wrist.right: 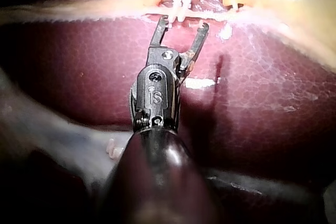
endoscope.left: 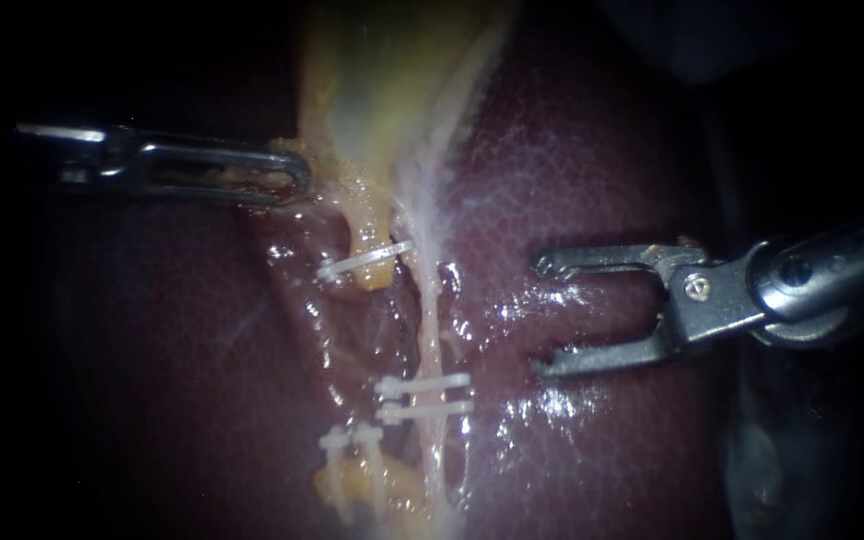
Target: Going back second clip right tube
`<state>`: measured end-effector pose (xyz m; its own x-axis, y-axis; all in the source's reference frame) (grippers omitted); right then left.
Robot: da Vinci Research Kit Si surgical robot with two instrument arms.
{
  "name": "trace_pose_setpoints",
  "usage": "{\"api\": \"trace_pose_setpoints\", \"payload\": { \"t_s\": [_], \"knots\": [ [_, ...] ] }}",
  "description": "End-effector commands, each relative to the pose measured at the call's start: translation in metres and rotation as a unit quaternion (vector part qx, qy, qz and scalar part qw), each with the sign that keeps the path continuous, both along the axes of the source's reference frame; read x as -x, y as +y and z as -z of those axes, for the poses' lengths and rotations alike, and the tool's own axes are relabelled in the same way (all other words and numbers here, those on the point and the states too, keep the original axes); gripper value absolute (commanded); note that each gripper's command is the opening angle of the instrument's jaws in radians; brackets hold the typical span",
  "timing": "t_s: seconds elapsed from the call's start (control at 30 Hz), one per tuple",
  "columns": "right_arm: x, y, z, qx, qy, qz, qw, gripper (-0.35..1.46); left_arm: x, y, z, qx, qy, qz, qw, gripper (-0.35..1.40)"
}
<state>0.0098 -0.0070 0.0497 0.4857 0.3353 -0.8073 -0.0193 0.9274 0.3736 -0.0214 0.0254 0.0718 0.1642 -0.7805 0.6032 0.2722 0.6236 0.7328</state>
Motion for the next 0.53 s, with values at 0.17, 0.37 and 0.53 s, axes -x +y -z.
{"api": "trace_pose_setpoints", "payload": {
  "t_s": [0.17, 0.37, 0.53],
  "knots": [
    [0.0, 0.0, 0.0, 0.002, 0.001, 0.002, 1.0, 0.5, 0.0009, -0.0002, -0.001, -0.004, 0.0, -0.004, 1.0, -0.35],
    [0.0, 0.0, 0.0, 0.005, 0.002, 0.004, 1.0, 0.5, 0.0009, -0.0002, -0.001, -0.005, 0.001, -0.005, 1.0, -0.35],
    [-0.0001, 0.0, 0.0, 0.003, 0.005, 0.007, 1.0, 0.5, 0.0006, -0.0001, -0.0008, -0.005, 0.0, -0.006, 1.0, -0.35]
  ]
}}
